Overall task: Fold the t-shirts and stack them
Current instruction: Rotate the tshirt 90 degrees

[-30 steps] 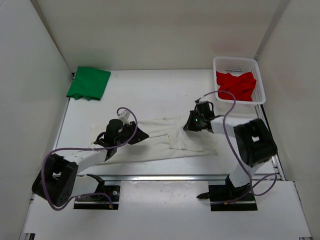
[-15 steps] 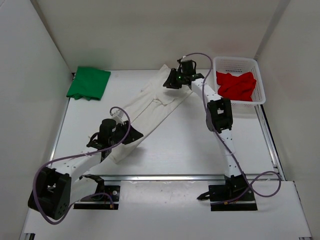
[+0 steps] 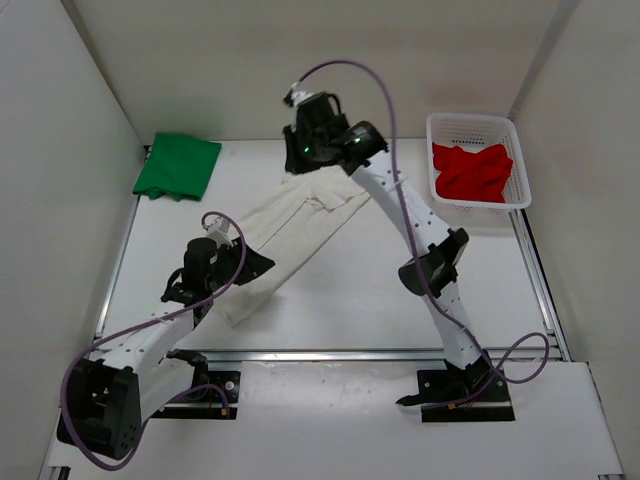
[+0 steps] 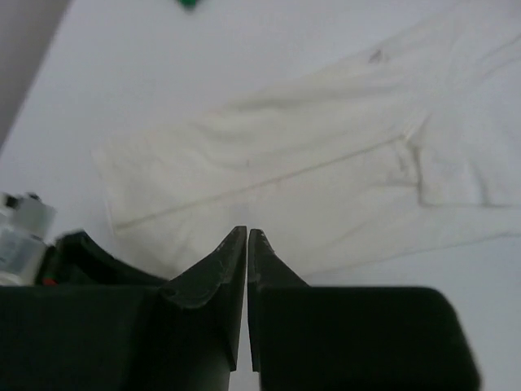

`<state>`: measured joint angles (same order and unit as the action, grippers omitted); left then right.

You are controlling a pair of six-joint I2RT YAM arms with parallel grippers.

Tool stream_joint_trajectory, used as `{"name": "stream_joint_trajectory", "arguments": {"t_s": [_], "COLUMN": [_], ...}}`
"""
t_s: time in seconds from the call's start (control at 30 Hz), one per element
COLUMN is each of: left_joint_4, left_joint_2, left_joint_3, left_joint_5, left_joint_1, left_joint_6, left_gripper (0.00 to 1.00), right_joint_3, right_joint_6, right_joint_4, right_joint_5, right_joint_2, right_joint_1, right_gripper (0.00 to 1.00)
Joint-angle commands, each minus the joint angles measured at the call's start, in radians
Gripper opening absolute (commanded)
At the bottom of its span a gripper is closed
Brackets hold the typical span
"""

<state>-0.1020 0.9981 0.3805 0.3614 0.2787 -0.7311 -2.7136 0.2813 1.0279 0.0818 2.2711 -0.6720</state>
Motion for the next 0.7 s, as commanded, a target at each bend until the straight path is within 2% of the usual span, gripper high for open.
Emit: {"name": "stream_joint_trajectory", "arguments": {"t_s": [0.0,0.1,0.13,0.17,0.2,0.23,0.27,0.3,0.33,0.37,0.4,0.43,0.47,0.53,0.67], "left_joint_4": [0.018,0.002,0.005,0.004,0.011,0.001,-0.008,-0.014,-0.015,-0.01,-0.007,-0.002,0.007,0.01,0.005], "left_joint_2": [-0.067,-0.075,-0.07,-0.066,-0.062,-0.065,-0.073,-0.087,-0.09,-0.099,-0.104,-0.098,-0.096,-0.093,-0.107], "left_joint_3": [-0.02,-0.031,-0.023,-0.014,-0.006,-0.011,-0.012,-0.021,-0.022,-0.025,-0.02,-0.017,-0.005,-0.002,-0.015], "left_joint_5": [0.042,0.05,0.053,0.045,0.047,0.045,0.053,0.063,0.059,0.06,0.057,0.06,0.068,0.063,0.045], "left_joint_1": [-0.041,-0.043,-0.017,-0.01,0.006,0.013,0.007,0.002,-0.015,-0.018,-0.022,-0.026,-0.018,-0.009,-0.018], "left_joint_6": [0.021,0.019,0.021,0.024,0.028,0.03,0.021,0.024,0.016,0.018,0.019,0.024,0.028,0.024,0.019], "left_gripper": [0.39,0.39,0.39,0.39,0.4,0.4,0.39,0.4,0.39,0.39,0.39,0.4,0.4,0.39,0.4], "right_joint_3": [0.061,0.136,0.212,0.356,0.464,0.714,0.982,1.229,1.346,1.575,1.758,1.834,1.927,1.977,1.885], "right_joint_6": [-0.033,-0.036,-0.033,-0.034,-0.031,-0.027,-0.007,0.036,0.054,0.111,0.186,0.232,0.31,0.39,0.462], "right_joint_4": [0.165,0.141,0.118,0.094,0.001,-0.161,-0.245,-0.417,-0.589,-0.697,-0.879,-1.04,-1.177,-1.256,-1.325], "right_joint_5": [-0.165,-0.244,-0.292,-0.318,-0.348,-0.343,-0.327,-0.279,-0.234,-0.211,-0.123,-0.002,0.056,0.105,0.195], "right_joint_2": [-0.042,-0.18,-0.243,-0.325,-0.375,-0.501,-0.651,-0.715,-0.842,-0.946,-0.978,-1.014,-0.998,-0.915,-0.657], "right_joint_1": [-0.034,-0.053,-0.081,-0.113,-0.116,-0.127,-0.114,-0.1,-0.072,-0.046,-0.026,0.012,0.029,0.011,-0.047], "right_gripper": [0.05,0.06,0.07,0.08,0.1,0.14,0.18,0.25,0.34,0.38,0.43,0.43,0.44,0.44,0.44]}}
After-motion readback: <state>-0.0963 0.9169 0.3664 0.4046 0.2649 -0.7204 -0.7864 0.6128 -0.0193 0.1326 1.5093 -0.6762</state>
